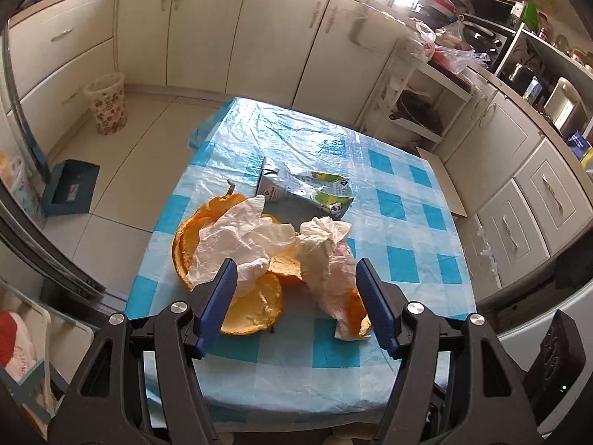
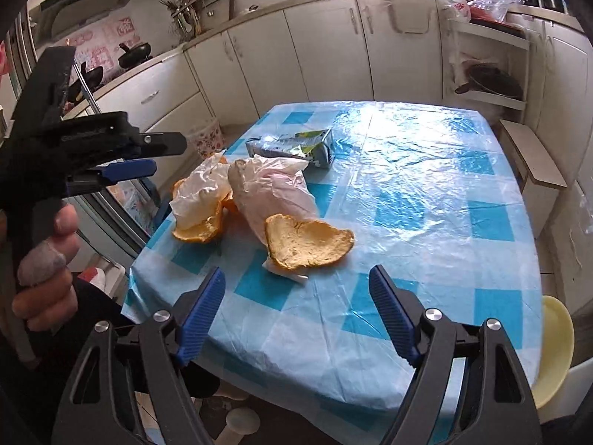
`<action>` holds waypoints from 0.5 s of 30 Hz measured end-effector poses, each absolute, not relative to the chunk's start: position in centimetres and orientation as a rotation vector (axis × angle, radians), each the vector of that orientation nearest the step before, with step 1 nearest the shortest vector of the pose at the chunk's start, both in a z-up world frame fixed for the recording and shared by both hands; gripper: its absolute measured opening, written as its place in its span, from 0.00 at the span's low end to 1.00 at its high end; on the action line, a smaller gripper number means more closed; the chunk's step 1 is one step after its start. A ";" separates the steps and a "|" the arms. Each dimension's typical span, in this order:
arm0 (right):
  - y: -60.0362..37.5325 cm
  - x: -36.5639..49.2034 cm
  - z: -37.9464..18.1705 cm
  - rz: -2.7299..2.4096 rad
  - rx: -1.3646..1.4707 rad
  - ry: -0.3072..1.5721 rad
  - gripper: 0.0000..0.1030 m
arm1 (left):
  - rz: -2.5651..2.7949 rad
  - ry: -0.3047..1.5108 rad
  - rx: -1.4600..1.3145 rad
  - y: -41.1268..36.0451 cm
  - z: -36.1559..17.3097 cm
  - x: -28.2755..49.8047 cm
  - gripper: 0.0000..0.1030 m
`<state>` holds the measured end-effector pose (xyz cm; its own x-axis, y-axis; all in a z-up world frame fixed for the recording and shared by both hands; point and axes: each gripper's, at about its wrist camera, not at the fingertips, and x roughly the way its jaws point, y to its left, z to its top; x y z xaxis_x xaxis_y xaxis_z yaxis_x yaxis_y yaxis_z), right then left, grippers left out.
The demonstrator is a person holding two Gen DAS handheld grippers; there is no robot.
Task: Collect trash
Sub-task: 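Grasp an orange peel with the right gripper while the left gripper grasps a crumpled tissue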
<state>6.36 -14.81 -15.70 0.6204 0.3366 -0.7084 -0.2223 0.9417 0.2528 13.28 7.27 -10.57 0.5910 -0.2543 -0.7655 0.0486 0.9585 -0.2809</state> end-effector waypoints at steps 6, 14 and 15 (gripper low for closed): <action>-12.9 9.1 -18.3 0.313 0.125 0.890 0.64 | -0.188 0.927 -0.282 9.1 -11.0 13.3 0.61; -12.2 11.4 -20.0 0.309 0.141 0.925 0.36 | -0.209 0.954 -0.207 8.1 -12.0 13.3 0.61; -12.4 11.5 -20.0 0.313 0.150 0.928 0.31 | -0.214 0.958 -0.198 7.8 -12.1 13.3 0.61</action>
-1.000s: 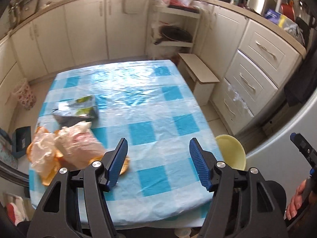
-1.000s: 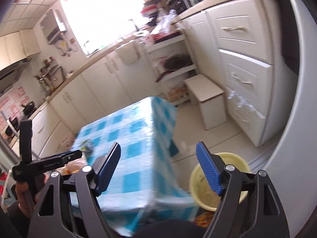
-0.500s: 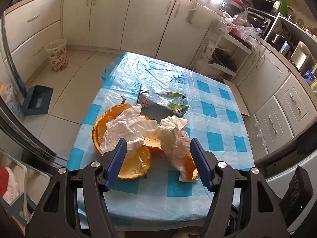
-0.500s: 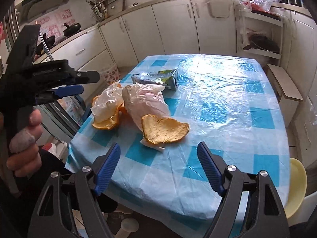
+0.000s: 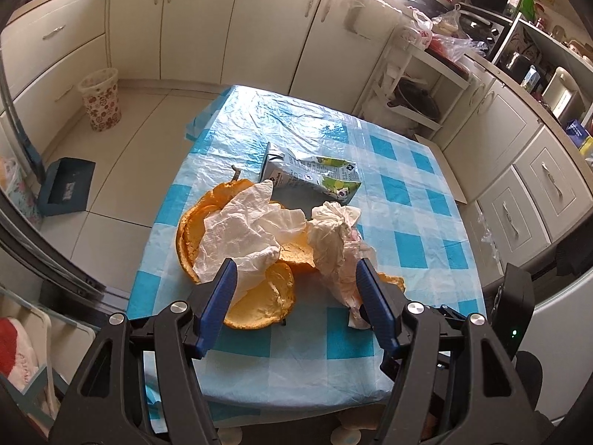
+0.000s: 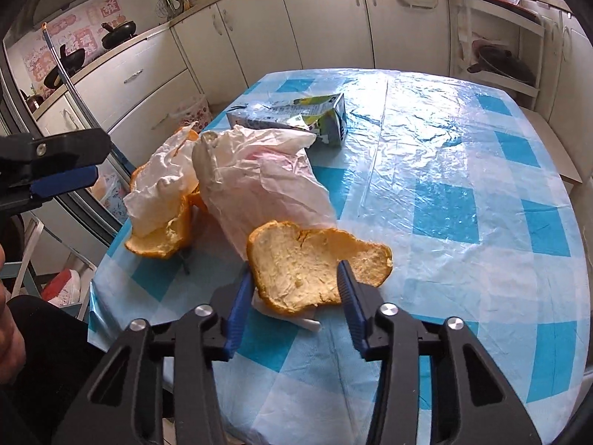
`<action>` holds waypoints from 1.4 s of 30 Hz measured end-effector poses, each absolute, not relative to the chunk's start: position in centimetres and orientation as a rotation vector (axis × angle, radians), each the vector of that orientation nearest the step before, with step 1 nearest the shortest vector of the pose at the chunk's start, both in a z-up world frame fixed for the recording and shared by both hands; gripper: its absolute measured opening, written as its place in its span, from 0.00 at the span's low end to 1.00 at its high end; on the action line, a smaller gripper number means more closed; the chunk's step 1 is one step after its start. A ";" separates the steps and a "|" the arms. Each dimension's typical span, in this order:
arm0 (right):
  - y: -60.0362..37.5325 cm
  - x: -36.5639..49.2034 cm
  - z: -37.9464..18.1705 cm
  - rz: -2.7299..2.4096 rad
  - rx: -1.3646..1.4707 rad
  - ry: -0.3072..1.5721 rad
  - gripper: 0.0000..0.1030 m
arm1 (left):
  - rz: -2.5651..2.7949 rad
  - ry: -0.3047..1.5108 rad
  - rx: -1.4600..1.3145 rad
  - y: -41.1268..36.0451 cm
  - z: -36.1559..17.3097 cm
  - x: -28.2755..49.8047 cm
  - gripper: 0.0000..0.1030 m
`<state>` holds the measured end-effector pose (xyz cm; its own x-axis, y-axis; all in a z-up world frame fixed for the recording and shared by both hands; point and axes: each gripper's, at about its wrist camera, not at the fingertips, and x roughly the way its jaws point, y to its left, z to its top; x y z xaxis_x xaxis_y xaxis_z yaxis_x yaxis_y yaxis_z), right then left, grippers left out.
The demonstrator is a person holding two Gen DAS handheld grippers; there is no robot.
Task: Collect trash
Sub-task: 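Grasp an orange peel with the right gripper while the left gripper grasps a crumpled tissue, then carry the orange peel and tissue over the yellow bucket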
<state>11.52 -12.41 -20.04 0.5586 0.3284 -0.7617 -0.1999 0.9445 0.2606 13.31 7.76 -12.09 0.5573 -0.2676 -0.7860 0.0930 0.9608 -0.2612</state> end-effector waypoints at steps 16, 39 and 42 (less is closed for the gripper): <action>-20.2 10.4 -18.4 0.257 0.391 0.838 0.07 | -0.126 1.045 -0.030 1.3 -15.8 18.5 0.61; -25.4 8.7 -17.8 0.217 0.481 0.779 0.07 | -0.252 0.839 -0.071 0.7 -10.2 14.4 0.25; -24.3 8.8 -18.8 0.270 0.449 0.842 0.47 | -0.236 0.842 -0.096 1.4 -10.2 14.5 0.25</action>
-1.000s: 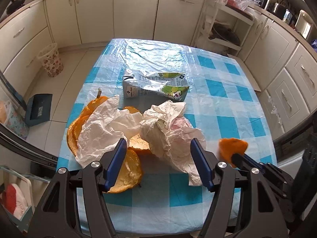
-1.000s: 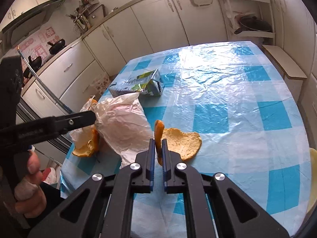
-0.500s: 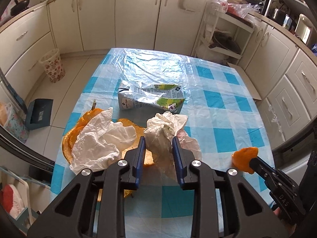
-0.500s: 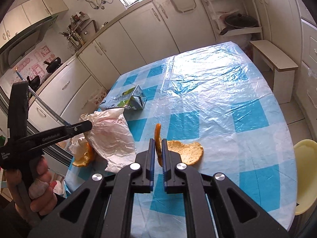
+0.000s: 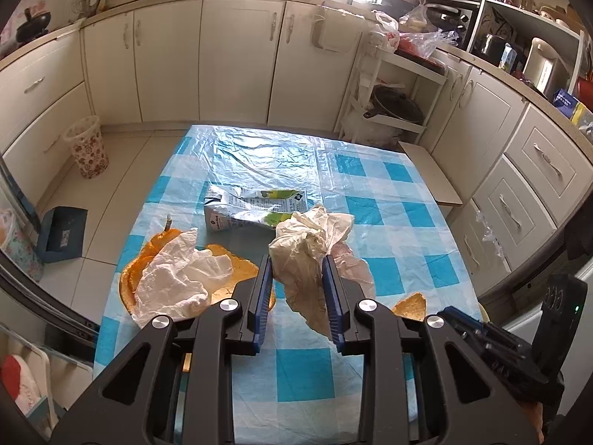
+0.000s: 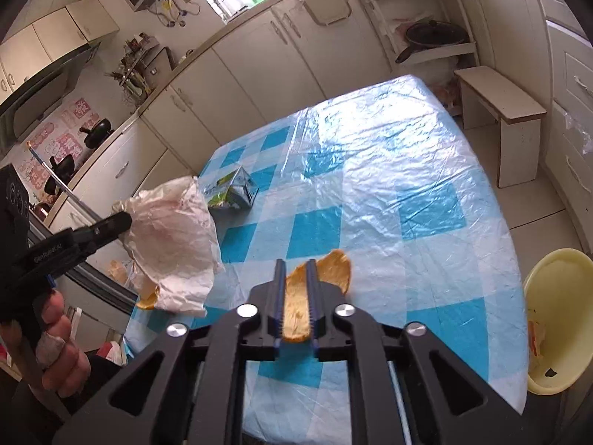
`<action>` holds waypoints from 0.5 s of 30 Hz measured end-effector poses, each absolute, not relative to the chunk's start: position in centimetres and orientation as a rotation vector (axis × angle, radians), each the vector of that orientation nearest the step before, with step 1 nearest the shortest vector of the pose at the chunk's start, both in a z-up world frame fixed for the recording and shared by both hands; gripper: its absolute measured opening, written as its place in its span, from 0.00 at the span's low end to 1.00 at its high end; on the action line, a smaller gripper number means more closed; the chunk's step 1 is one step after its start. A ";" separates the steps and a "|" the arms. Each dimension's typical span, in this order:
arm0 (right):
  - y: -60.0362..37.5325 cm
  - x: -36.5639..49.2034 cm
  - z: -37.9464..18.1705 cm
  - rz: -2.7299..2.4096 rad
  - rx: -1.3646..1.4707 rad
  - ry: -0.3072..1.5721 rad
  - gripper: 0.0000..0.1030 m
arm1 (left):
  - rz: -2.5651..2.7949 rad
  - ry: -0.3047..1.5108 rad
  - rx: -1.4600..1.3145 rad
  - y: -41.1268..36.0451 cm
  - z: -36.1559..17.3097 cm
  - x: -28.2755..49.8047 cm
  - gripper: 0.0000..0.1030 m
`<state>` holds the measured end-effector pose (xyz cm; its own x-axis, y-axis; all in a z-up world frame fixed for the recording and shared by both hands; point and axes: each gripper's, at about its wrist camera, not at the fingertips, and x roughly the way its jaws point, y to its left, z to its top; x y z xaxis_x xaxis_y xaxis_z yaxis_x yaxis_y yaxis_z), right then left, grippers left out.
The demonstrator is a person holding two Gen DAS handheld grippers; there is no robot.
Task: Collect trash
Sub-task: 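Carry the orange peel and tissue over the yellow bucket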
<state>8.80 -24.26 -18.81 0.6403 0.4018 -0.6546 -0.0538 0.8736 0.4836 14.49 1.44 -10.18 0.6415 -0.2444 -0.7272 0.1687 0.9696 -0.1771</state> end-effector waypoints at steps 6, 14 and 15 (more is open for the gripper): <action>-18.8 9.0 -19.6 0.277 0.137 0.856 0.63 | -0.238 0.848 -0.108 1.8 -10.6 14.4 0.25; -20.0 10.2 -20.4 0.235 0.180 0.882 0.10 | -0.254 0.843 -0.109 2.0 -10.5 14.3 0.25; -20.8 10.0 -20.0 0.236 0.223 0.870 0.09 | -0.258 0.840 -0.107 2.0 -10.4 14.2 0.25</action>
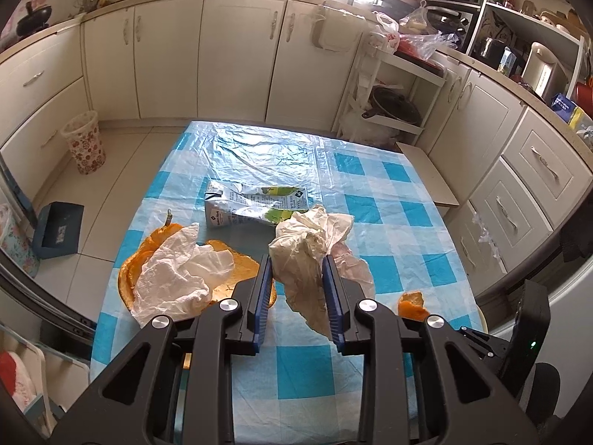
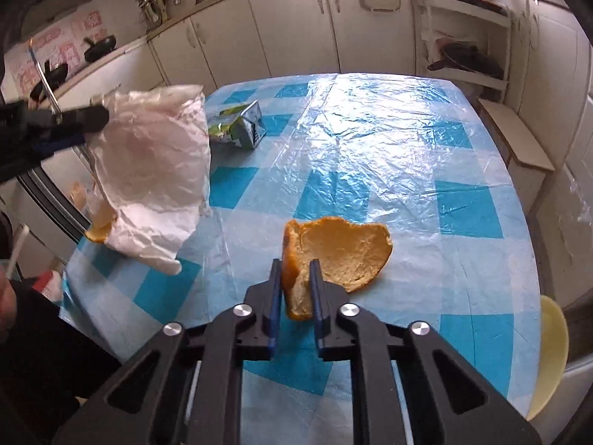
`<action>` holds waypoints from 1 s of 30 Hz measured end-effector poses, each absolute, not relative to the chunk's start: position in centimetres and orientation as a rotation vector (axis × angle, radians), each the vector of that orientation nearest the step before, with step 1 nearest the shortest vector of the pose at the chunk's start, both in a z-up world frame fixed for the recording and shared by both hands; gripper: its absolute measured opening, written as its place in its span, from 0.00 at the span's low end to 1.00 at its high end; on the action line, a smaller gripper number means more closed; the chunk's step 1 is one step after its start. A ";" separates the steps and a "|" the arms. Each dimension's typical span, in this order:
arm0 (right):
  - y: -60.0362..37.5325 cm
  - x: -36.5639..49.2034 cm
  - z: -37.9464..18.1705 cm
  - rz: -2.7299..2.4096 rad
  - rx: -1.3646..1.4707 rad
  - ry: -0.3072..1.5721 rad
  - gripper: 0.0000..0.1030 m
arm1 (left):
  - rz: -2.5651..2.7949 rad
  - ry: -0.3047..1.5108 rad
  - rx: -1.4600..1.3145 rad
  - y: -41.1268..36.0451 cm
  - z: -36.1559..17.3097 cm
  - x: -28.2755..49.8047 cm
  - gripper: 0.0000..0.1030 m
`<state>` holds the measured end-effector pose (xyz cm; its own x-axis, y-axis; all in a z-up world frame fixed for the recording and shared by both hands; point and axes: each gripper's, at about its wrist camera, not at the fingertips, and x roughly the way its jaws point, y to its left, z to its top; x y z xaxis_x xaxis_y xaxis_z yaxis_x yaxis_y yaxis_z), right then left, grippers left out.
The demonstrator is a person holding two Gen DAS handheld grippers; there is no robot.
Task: Collect trash
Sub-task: 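Carry the orange peel and tissue over the yellow bucket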
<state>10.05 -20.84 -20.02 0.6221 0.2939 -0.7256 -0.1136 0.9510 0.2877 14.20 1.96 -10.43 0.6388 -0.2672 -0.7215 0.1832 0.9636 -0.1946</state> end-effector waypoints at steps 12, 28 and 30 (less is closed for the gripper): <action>-34.0 5.7 -10.7 0.155 0.591 0.605 0.08 | -0.416 0.803 -0.105 -5.4 -7.2 13.3 0.25; -45.3 -0.3 -14.9 -0.072 0.606 0.691 0.08 | -0.628 0.759 0.144 -23.9 -6.8 8.5 0.25; -46.1 -0.3 -16.1 -0.081 0.616 0.715 0.08 | -0.647 0.761 0.174 -25.6 -7.3 8.1 0.25</action>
<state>-0.33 -46.07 -16.07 0.7602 0.1351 -0.6355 0.2733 0.8209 0.5014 8.11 -25.60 -7.26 0.5426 -0.4814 -0.6884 0.6026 0.7940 -0.0803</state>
